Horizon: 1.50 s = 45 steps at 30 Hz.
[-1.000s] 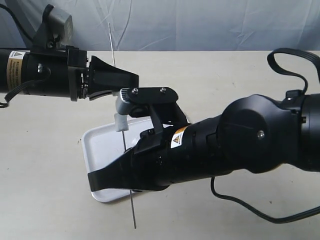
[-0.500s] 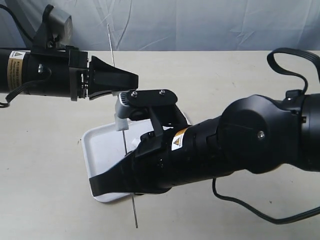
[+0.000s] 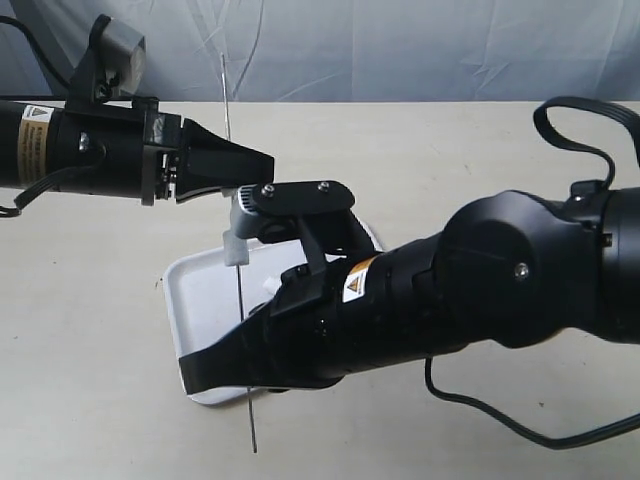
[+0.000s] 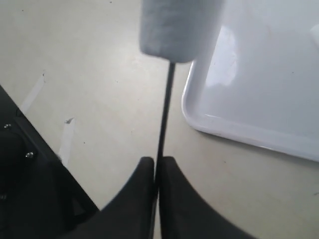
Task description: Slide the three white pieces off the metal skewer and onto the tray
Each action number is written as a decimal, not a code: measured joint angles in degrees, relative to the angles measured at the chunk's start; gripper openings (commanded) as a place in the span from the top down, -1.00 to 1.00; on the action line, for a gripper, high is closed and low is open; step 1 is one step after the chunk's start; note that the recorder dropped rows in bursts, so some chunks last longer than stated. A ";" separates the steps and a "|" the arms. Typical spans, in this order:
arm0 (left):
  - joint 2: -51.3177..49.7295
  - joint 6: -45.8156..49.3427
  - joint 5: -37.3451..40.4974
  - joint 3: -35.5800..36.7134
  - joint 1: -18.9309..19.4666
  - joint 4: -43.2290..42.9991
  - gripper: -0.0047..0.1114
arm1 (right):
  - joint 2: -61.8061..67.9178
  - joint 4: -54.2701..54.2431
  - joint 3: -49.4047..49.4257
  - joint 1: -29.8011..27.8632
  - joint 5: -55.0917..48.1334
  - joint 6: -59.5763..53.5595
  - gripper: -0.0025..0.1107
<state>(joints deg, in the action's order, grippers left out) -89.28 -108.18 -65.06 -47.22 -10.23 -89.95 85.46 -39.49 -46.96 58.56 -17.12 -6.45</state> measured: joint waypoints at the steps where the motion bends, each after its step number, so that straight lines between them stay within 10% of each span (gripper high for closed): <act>1: 0.00 0.00 0.00 0.00 0.00 0.00 0.92 | 0.00 0.00 0.00 0.00 0.00 0.00 0.97; 45: -0.60 1.74 0.53 -0.87 -0.56 0.86 0.89 | 2.04 -1.15 2.96 2.24 6.38 -0.06 0.97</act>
<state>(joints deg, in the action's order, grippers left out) -89.87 -106.44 -64.53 -48.09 -10.80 -89.09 87.51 -40.65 -44.01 60.80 -10.74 -6.51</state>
